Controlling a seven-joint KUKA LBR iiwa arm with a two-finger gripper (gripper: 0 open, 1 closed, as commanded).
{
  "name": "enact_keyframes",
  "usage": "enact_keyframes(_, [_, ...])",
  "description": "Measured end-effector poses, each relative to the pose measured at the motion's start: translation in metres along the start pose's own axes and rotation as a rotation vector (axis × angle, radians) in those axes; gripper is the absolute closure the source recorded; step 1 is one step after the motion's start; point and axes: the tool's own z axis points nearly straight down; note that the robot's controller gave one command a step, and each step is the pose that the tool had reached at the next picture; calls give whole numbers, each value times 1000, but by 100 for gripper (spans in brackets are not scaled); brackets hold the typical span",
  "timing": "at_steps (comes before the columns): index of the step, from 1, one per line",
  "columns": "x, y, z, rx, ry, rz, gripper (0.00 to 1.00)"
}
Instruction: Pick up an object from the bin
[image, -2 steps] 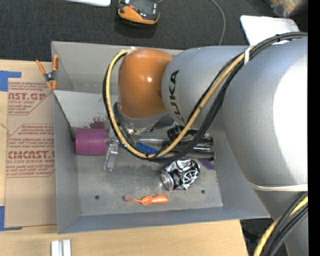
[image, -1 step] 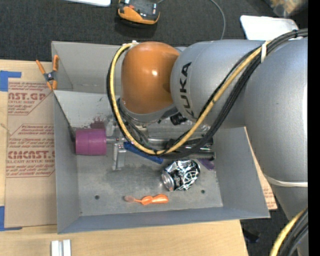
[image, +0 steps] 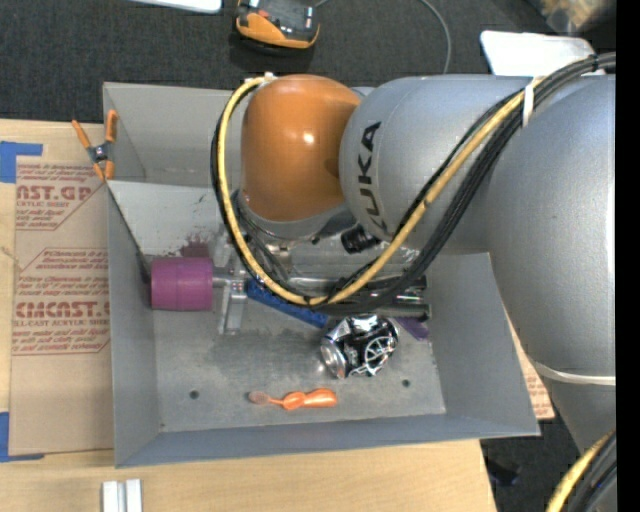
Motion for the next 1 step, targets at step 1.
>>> enact_keyframes(1, [10, -61, -17, -1, 0, 157, 0])
